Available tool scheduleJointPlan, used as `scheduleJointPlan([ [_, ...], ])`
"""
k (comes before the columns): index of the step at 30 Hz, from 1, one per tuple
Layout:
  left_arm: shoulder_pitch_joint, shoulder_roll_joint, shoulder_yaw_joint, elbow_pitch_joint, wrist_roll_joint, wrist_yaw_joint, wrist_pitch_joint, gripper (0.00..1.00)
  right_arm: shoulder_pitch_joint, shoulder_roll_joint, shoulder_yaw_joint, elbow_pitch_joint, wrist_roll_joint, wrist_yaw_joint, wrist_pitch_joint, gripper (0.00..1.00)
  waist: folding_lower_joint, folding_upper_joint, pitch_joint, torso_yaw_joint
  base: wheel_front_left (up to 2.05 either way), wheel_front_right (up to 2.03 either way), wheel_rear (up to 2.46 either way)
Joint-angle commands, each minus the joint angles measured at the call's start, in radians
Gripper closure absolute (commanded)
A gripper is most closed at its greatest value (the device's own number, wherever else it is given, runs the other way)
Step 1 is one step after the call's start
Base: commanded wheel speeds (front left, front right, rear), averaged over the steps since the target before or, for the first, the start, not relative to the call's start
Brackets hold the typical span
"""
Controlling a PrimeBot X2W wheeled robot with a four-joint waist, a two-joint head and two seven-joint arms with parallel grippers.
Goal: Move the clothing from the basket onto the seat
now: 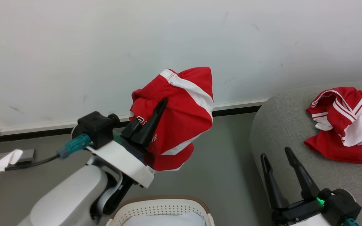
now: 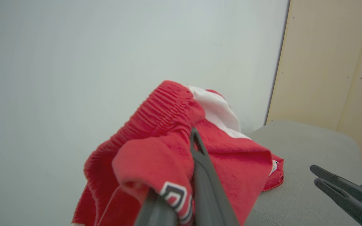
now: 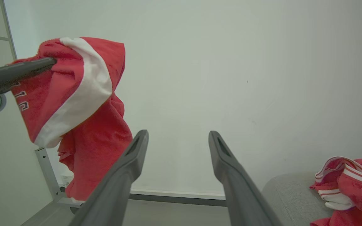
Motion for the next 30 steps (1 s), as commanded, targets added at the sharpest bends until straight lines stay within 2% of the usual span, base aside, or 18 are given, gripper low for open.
scheduleJointPlan([
  [1,-0.005,0.008,0.002,-0.014,0.004,0.006,0.006,1.0,-0.007,0.003,0.006,0.004,0.0,-0.002,0.001,0.0,0.0002,0.0,0.0,0.001,0.0,0.0,0.0],
  [11,0.03,0.016,-0.009,-0.069,0.0,0.034,0.018,1.0,-0.032,0.005,0.064,0.038,-0.012,-0.002,0.001,0.0,0.0002,0.0,0.009,0.018,0.0,0.0,0.0],
  [16,0.035,0.011,-0.018,-0.058,0.001,0.032,0.016,1.0,-0.046,-0.015,0.149,0.046,0.005,-0.002,0.001,0.0,0.0002,0.0,0.012,0.029,0.0,0.0,0.0],
  [22,0.044,-0.008,-0.04,-0.042,0.01,0.023,0.012,1.0,-0.085,-0.062,0.301,0.048,0.105,-0.002,0.001,0.0,0.0002,0.0,0.01,0.052,0.0,0.0,0.0],
  [30,0.047,-0.055,-0.087,-0.042,0.016,0.007,0.021,1.0,-0.178,-0.081,0.399,0.135,0.249,-0.002,0.001,0.0,0.0002,0.0,-0.005,0.119,0.0,0.0,0.0],
])
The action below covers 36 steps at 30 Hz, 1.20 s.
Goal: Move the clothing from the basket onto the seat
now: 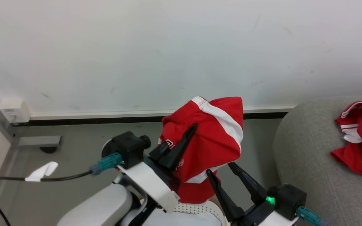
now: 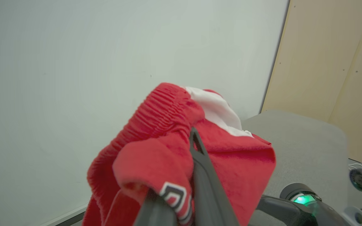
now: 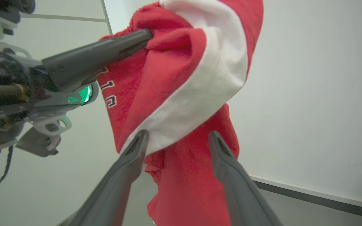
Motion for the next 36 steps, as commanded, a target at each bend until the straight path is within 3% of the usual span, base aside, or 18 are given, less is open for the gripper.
scheduleJointPlan([
  [1,0.012,-0.008,-0.005,0.002,0.006,-0.003,0.0,1.0,-0.021,-0.003,0.011,0.014,0.029,-0.002,0.001,0.0,-0.0001,0.0,-0.006,0.025,0.0,0.0,0.0],
  [6,0.016,-0.038,-0.038,0.005,0.01,-0.014,0.007,1.0,-0.078,-0.007,0.05,0.035,0.128,-0.002,0.001,0.0,-0.0001,0.0,-0.012,0.075,0.0,0.0,0.0],
  [14,0.031,-0.068,-0.074,0.027,0.002,-0.025,0.015,1.0,-0.128,-0.029,0.079,0.032,0.174,-0.002,0.001,0.0,-0.0001,0.0,-0.014,0.135,0.0,0.0,0.0],
  [16,0.034,-0.07,-0.077,0.034,-0.001,-0.024,0.014,1.0,-0.135,-0.038,0.08,0.048,0.16,-0.002,0.001,0.91,-0.0001,0.0,-0.015,0.146,0.0,0.0,0.0],
  [17,0.035,-0.071,-0.077,0.036,-0.003,-0.025,0.013,1.0,-0.137,-0.038,0.081,0.052,0.157,-0.002,0.001,1.0,-0.0001,0.0,-0.016,0.15,0.0,0.0,0.0],
  [36,0.044,-0.06,-0.059,0.058,-0.017,-0.01,-0.003,1.0,-0.118,-0.04,0.085,0.059,0.118,-0.002,0.001,1.0,-0.0001,0.0,-0.018,0.131,0.0,0.0,0.0],
])
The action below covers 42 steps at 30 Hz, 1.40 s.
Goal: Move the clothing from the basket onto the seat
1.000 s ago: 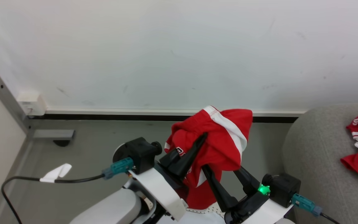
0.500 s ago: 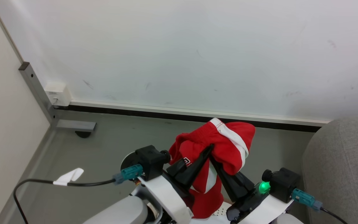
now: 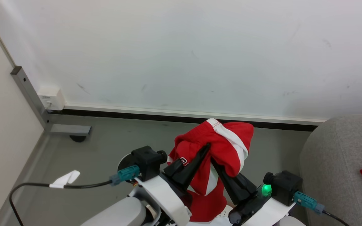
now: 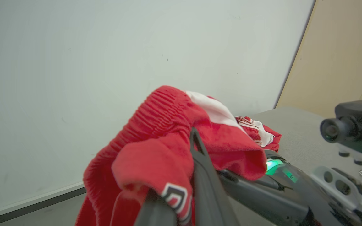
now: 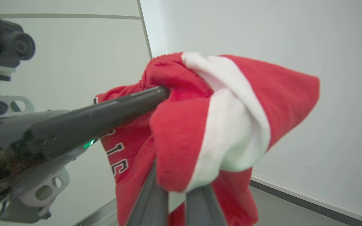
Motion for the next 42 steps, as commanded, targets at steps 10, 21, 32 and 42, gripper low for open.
scheduleJointPlan([
  [10,0.027,0.012,0.002,0.006,-0.012,0.014,-0.01,0.0,0.0,-0.022,-0.061,-0.007,-0.042,-0.002,0.001,1.0,0.0,-0.0001,0.003,-0.056,0.0,0.0,0.0],
  [21,0.072,0.025,-0.012,-0.009,0.002,0.015,-0.023,0.0,0.027,-0.087,-0.214,-0.054,-0.101,-0.002,0.001,1.0,0.0,-0.0001,0.038,-0.231,0.0,0.0,0.0],
  [32,0.063,0.049,0.013,-0.031,0.059,0.013,-0.037,0.0,0.072,-0.14,-0.332,-0.151,-0.177,-0.002,0.001,1.0,0.0,-0.0001,0.091,-0.428,0.0,0.0,0.0],
  [42,0.084,0.047,0.016,-0.011,0.097,0.003,-0.043,0.0,0.135,-0.148,-0.395,-0.223,-0.215,-0.002,0.001,1.0,0.0,-0.0001,0.104,-0.555,0.0,0.0,0.0],
])
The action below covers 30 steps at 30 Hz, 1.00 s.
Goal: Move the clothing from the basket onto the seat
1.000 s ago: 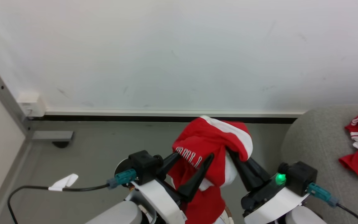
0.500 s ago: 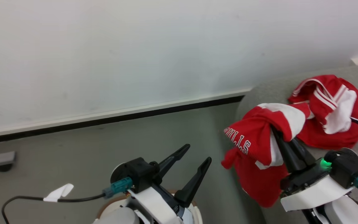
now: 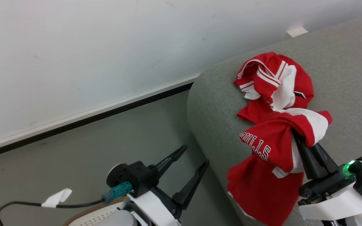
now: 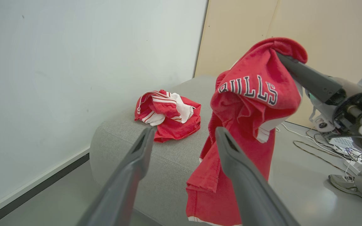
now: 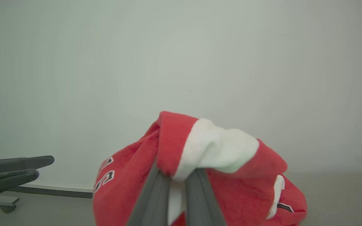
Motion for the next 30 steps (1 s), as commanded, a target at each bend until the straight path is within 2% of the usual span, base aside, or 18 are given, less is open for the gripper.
scheduleJointPlan([
  [1,0.012,-0.002,0.001,0.003,0.012,-0.004,-0.002,0.0,0.013,-0.005,-0.01,-0.009,-0.01,-0.002,0.001,1.0,-0.0001,0.0,0.006,-0.027,0.0,0.0,0.0],
  [7,0.014,-0.014,-0.003,0.011,0.023,-0.013,-0.003,0.0,0.029,-0.018,-0.036,-0.03,-0.014,-0.002,0.001,1.0,-0.0001,0.0,0.011,-0.04,0.0,0.0,0.0],
  [10,0.007,-0.014,-0.004,0.008,0.029,-0.017,-0.003,0.0,0.014,0.005,-0.088,-0.04,0.014,-0.002,0.001,1.0,-0.0001,0.0,0.025,-0.036,0.0,0.0,0.0],
  [13,-0.008,-0.002,-0.004,-0.003,0.034,-0.021,0.005,0.0,-0.042,-0.014,-0.139,-0.031,-0.005,-0.002,0.023,1.0,-0.0001,0.0,0.054,-0.026,0.0,0.0,0.0],
  [23,-0.062,0.089,0.016,-0.074,0.041,-0.033,0.051,0.0,-0.236,-0.078,-0.404,0.027,-0.072,-0.002,0.121,1.0,-0.0001,0.0,0.245,0.08,0.0,0.0,0.0],
  [30,-0.098,0.154,0.047,-0.123,0.047,-0.041,0.063,0.0,-0.299,-0.15,-0.59,0.16,-0.091,-0.002,0.161,1.0,-0.0001,0.0,0.381,0.152,0.0,0.0,0.0],
])
